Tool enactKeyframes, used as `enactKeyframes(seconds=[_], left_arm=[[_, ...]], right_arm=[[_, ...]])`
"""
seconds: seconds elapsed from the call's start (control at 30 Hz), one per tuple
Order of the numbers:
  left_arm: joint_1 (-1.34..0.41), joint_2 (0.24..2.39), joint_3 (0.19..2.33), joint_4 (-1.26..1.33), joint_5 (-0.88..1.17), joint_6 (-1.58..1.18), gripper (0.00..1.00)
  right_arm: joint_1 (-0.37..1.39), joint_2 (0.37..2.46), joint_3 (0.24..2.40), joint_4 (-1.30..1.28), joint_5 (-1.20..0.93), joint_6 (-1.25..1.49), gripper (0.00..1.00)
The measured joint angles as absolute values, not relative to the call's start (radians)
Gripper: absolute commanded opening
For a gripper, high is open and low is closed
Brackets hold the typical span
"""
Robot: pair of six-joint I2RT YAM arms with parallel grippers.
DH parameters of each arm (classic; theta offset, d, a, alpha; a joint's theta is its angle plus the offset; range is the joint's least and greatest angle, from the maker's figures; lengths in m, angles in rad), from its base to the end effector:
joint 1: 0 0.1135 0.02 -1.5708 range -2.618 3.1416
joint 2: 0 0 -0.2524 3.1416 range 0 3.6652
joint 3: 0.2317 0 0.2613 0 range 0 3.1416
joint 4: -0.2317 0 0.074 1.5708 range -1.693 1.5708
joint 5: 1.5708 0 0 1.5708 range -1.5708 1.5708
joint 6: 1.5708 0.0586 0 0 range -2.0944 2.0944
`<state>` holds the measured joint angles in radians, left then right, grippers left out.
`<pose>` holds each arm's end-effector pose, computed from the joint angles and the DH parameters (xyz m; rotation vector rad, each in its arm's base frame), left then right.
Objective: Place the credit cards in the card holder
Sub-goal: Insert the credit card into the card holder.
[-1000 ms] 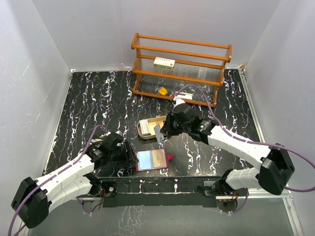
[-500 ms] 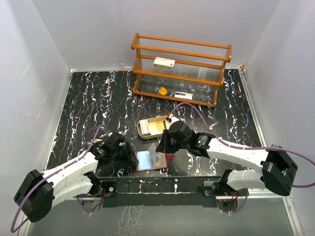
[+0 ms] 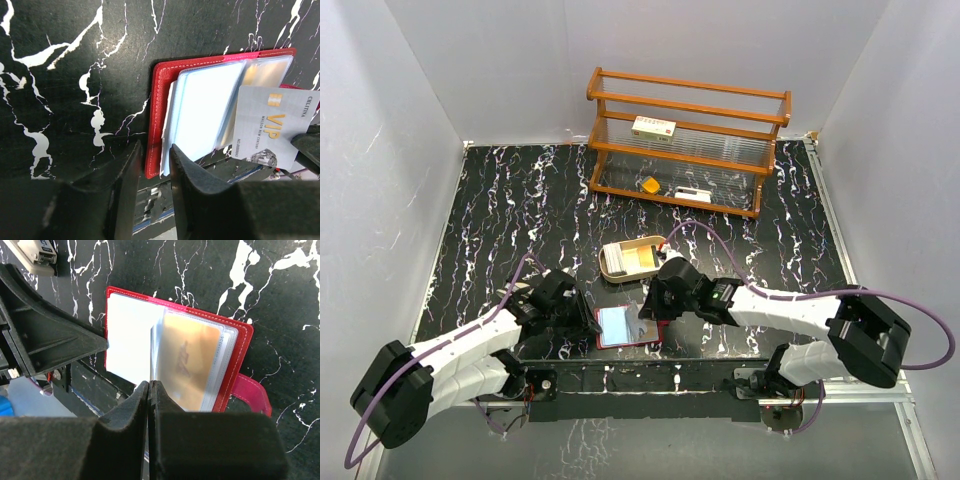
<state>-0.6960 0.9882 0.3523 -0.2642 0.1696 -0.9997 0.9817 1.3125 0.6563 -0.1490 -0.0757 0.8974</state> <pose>0.1496 -0.1379 0.1183 -0.3284 2.6738 -0.8551 0.1549 0.2398 0.1544 -0.1493 2.5985 0.9041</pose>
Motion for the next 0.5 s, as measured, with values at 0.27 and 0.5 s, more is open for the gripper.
enactKeyframes(seconds=[0.27, 0.5], left_arm=[[-0.696, 0.988, 0.34, -0.249, 0.173, -1.005, 0.12], [-0.696, 0.988, 0.327, -0.239, 0.176, -1.006, 0.02]], right_arm=[[0.982, 1.327, 0.637, -0.126, -0.05, 0.898, 0.0], [0.982, 1.336, 0.606, -0.096, -0.047, 0.901, 0.02]])
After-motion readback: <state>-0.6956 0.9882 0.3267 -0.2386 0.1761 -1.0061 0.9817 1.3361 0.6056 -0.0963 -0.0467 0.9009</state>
